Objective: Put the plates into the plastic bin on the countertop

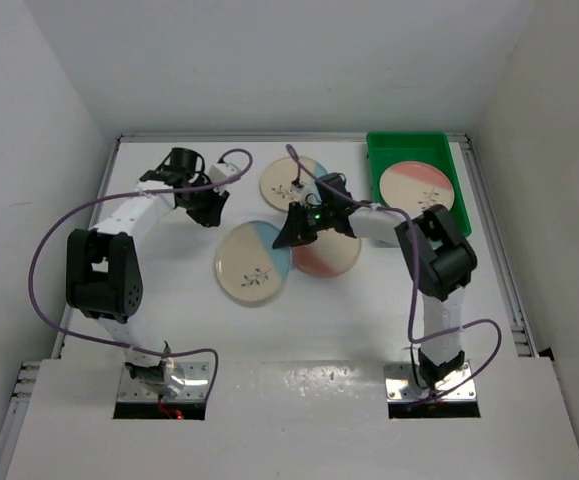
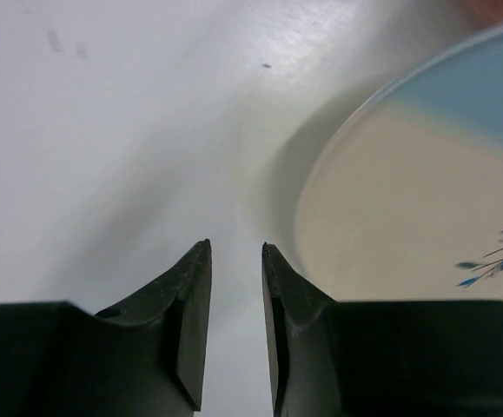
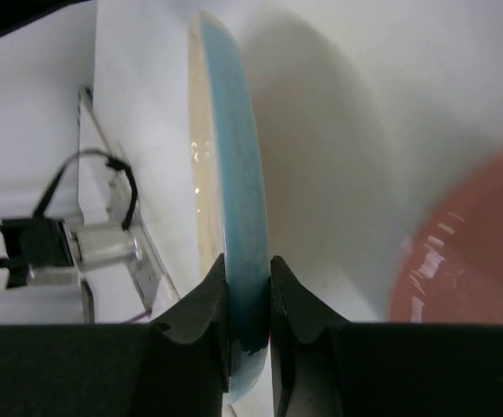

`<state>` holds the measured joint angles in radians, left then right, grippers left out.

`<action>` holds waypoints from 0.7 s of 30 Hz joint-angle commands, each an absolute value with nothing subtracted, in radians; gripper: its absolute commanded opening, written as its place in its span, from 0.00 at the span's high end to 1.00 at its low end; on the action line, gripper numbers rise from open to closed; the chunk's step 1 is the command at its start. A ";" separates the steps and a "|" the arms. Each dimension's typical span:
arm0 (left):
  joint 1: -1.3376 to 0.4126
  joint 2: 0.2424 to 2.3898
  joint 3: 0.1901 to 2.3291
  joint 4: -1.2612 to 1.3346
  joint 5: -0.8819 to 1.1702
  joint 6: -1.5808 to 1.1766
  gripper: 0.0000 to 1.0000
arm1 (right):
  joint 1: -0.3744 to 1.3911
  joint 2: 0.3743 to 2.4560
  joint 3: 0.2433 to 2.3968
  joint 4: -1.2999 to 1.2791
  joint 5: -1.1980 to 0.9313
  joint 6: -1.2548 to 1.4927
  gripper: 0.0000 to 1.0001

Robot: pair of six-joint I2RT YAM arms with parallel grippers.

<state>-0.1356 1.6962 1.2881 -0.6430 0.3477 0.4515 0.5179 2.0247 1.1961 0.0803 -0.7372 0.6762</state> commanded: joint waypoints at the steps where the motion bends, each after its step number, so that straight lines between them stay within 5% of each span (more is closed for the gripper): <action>1: -0.059 1.664 1.382 -0.618 0.336 0.379 0.66 | 0.356 1.798 1.159 0.238 -0.743 0.794 1.00; 11: -0.037 1.695 1.374 -0.618 0.376 0.334 0.64 | -0.197 1.514 0.760 0.656 -0.307 1.277 1.00; 21: -0.048 1.723 1.374 -0.618 0.387 0.325 0.63 | -0.330 1.615 0.807 0.551 -0.227 1.226 1.00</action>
<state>-0.0399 1.7088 1.3693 -0.6205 0.3637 0.3347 -0.3367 1.6142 0.7040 0.4484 -0.1860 1.2274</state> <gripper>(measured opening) 0.370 0.178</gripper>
